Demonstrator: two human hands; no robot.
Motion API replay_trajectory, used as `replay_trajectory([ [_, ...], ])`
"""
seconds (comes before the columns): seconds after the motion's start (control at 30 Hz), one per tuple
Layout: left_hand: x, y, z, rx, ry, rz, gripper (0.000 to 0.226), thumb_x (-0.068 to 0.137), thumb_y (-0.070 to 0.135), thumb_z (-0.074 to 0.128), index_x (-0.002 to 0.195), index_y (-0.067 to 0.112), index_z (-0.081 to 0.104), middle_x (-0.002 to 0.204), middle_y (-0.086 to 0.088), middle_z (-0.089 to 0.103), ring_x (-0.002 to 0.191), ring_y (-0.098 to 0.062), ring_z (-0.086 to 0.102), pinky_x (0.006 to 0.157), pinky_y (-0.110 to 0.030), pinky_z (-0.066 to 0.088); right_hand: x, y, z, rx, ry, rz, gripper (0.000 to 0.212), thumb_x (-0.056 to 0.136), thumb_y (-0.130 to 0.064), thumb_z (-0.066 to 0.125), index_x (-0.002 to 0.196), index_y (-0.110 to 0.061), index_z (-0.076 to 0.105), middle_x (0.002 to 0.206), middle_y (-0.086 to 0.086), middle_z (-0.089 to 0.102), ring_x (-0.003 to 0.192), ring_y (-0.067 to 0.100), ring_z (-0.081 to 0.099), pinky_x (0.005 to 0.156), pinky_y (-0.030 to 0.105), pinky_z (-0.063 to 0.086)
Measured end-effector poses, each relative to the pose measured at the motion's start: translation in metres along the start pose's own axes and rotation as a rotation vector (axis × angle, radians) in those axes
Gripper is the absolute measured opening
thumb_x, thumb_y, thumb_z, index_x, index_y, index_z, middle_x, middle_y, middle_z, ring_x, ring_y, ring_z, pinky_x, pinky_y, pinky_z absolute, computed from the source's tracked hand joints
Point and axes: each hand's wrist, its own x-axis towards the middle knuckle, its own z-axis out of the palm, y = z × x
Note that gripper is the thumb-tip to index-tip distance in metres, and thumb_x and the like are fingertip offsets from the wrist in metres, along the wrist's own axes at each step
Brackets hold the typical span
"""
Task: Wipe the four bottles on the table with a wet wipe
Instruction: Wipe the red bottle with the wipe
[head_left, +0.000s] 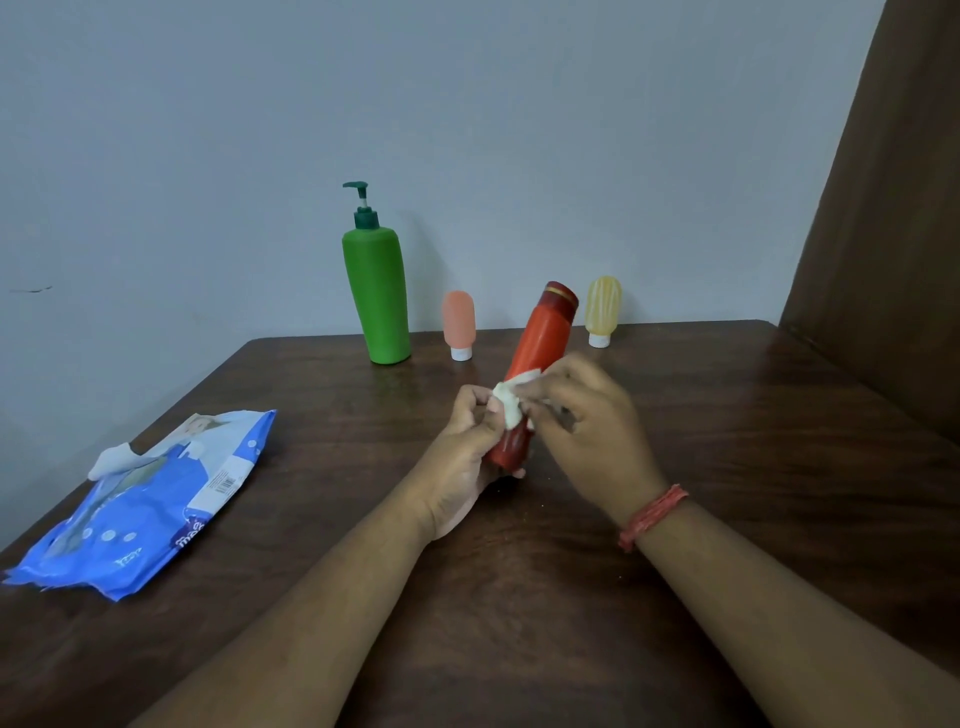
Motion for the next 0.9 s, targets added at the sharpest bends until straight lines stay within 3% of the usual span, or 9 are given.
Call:
replay_trajectory([
  [0.13,0.0025,-0.0007,-0.0076,-0.143,0.026,0.008,0.007,0.101,0.015,0.048,0.106,0.018,0.045,0.104,-0.012,0.064,0.089,-0.022,0.061,0.071,-0.035,0.048,-0.0014,-0.0023,0.0083,0.065,-0.146,-0.030,0.019,0.090,-0.012,0.071,0.108,-0.019,0.074,0.104,-0.011,0.057,0.099,0.003,0.058,0.085,0.013,0.047],
  [0.2,0.0011,0.0009,-0.0069,-0.246,0.000,-0.024,0.008,0.099,0.016,0.048,0.107,0.016,0.049,0.101,-0.011,0.064,0.089,-0.023,0.066,0.076,-0.037,0.053,-0.0024,-0.0026,0.0079,0.075,-0.189,-0.064,0.018,0.090,-0.012,0.071,0.105,-0.020,0.075,0.102,-0.012,0.057,0.097,0.003,0.058,0.083,0.010,0.047],
  [0.3,-0.0005,0.0053,-0.0047,-0.370,0.045,-0.052,0.038,0.106,0.035,0.040,0.132,0.010,0.050,0.104,-0.012,0.067,0.091,-0.023,0.070,0.079,-0.036,0.059,-0.0063,-0.0024,0.0073,0.058,-0.314,-0.168,0.017,0.088,-0.012,0.074,0.103,-0.019,0.076,0.099,-0.010,0.056,0.092,0.006,0.059,0.081,0.015,0.049],
  [0.5,0.0008,0.0049,-0.0011,-0.367,0.084,-0.065,0.057,0.104,0.042,0.039,0.148,0.006,0.035,0.125,-0.019,0.060,0.107,-0.031,0.062,0.091,-0.045,0.052,-0.0028,0.0006,0.0097,-0.009,-0.109,-0.075,0.016,0.090,-0.011,0.071,0.104,-0.018,0.075,0.100,-0.008,0.057,0.090,0.002,0.056,0.080,0.012,0.044],
  [0.57,0.0001,0.0057,-0.0027,-0.404,0.091,-0.071,0.053,0.105,0.040,0.036,0.146,0.005,0.039,0.121,-0.020,0.062,0.108,-0.033,0.063,0.098,-0.047,0.051,-0.0046,0.0000,0.0092,0.005,-0.208,-0.122,0.017,0.090,-0.014,0.071,0.106,-0.018,0.075,0.101,-0.008,0.058,0.092,0.005,0.058,0.080,0.017,0.049],
  [0.63,-0.0004,0.0067,-0.0045,-0.408,0.103,-0.065,0.051,0.106,0.039,0.035,0.144,0.005,0.043,0.113,-0.018,0.066,0.101,-0.031,0.067,0.095,-0.045,0.053,-0.0050,0.0005,0.0084,-0.022,-0.292,-0.184,0.017,0.091,-0.017,0.070,0.107,-0.020,0.075,0.100,-0.008,0.058,0.090,0.005,0.058,0.080,0.018,0.049],
  [0.77,0.0023,0.0030,-0.0043,-0.329,0.147,-0.044,0.048,0.107,0.040,0.033,0.141,0.008,0.047,0.115,-0.017,0.067,0.099,-0.030,0.065,0.094,-0.048,0.050,-0.0026,0.0032,0.0097,-0.061,-0.158,-0.132,0.015,0.090,-0.014,0.072,0.104,-0.017,0.076,0.099,-0.009,0.058,0.088,0.002,0.055,0.078,0.016,0.046],
  [0.9,0.0031,0.0009,-0.0068,-0.351,0.188,-0.049,0.044,0.106,0.036,0.036,0.136,0.007,0.050,0.117,-0.021,0.061,0.103,-0.032,0.062,0.108,-0.053,0.042,-0.0059,0.0019,0.0105,-0.077,-0.292,-0.220,0.015,0.092,-0.019,0.070,0.106,-0.019,0.075,0.099,-0.010,0.057,0.088,0.004,0.057,0.078,0.021,0.052],
])
